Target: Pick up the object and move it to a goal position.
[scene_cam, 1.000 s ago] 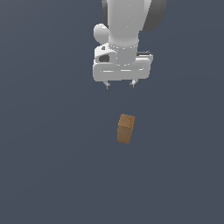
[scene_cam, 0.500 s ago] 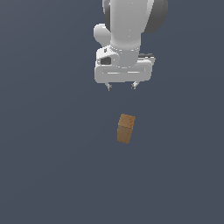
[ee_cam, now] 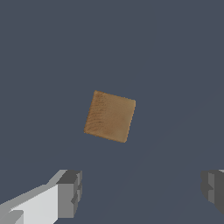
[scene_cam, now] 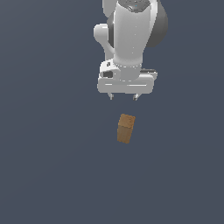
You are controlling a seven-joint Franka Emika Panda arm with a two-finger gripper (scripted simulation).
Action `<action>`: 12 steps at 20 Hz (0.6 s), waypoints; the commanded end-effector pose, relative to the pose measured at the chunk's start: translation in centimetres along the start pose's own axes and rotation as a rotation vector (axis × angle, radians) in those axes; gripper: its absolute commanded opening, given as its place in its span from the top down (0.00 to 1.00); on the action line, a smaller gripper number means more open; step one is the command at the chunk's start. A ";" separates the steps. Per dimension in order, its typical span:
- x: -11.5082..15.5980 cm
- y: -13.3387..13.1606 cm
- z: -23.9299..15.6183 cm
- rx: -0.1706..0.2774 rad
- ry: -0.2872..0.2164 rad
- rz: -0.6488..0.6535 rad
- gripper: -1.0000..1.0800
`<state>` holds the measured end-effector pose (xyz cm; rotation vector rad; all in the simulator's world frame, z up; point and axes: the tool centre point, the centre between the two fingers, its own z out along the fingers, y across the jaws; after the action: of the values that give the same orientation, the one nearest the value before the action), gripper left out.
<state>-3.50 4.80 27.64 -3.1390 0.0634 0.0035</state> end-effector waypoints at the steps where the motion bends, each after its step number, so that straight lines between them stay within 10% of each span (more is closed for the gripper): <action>1: 0.8 -0.4 1.4 0.000 0.000 0.045 0.04; 12: 3.5 -2.0 7.1 -0.001 0.002 0.213 0.04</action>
<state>-0.24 6.55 21.13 -3.1192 0.3685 0.0030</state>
